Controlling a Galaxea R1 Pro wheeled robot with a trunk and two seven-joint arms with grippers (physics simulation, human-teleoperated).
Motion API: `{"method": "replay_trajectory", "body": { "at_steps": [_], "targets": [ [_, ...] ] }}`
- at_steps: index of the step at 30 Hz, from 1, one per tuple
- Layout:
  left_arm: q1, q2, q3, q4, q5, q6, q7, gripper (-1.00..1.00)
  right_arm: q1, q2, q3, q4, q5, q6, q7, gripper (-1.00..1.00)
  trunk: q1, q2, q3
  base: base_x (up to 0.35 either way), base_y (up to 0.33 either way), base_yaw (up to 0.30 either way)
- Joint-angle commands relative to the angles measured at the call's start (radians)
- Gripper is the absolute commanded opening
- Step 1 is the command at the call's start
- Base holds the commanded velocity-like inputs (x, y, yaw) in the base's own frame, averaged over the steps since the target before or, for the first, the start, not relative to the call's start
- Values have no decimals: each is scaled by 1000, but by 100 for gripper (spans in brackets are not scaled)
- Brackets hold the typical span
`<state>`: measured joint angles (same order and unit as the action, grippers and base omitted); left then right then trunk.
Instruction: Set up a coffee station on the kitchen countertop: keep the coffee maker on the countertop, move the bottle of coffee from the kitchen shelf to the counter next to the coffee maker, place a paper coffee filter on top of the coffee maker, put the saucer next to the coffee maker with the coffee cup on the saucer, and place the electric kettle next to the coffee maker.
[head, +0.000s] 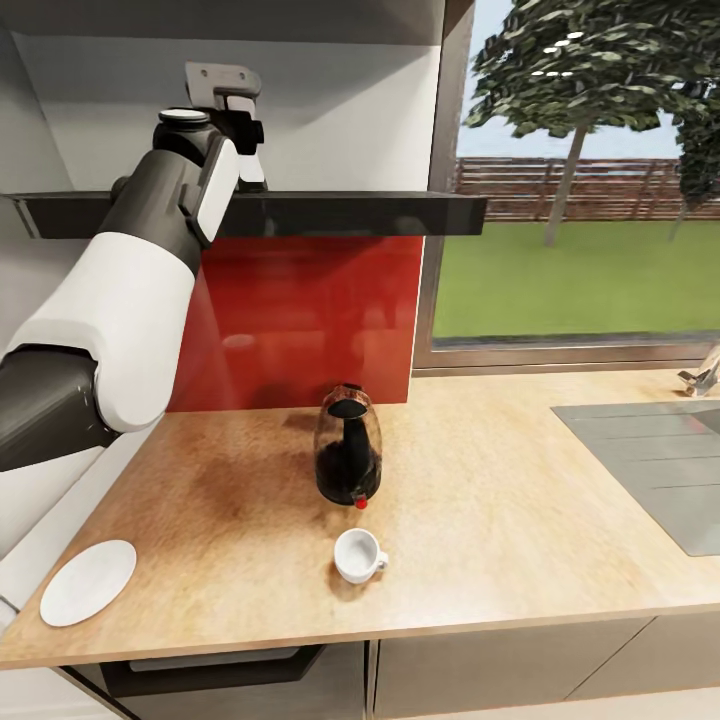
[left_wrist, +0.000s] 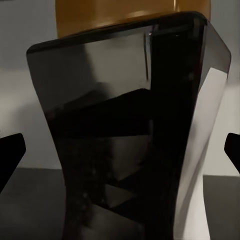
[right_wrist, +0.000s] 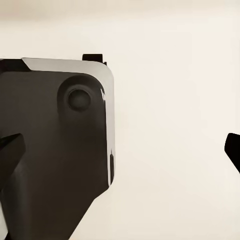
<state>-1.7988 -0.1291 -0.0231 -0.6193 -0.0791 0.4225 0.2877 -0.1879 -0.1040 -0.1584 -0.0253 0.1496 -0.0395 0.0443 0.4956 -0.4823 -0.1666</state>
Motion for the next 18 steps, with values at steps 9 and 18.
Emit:
{"method": "replay_trajectory", "body": {
  "at_steps": [9, 18],
  "targets": [
    [-1, 3, 5, -1, -6, 7, 0, 100, -1, 0, -9, 1, 10, -3, 3, 100, 0, -2, -2, 25, 0, 0],
    [0, 2, 0, -3, -6, 5, 2, 100, -1, 0, -9, 1, 10, -3, 3, 100, 0, -2, -2, 35, 0, 0]
  ]
}}
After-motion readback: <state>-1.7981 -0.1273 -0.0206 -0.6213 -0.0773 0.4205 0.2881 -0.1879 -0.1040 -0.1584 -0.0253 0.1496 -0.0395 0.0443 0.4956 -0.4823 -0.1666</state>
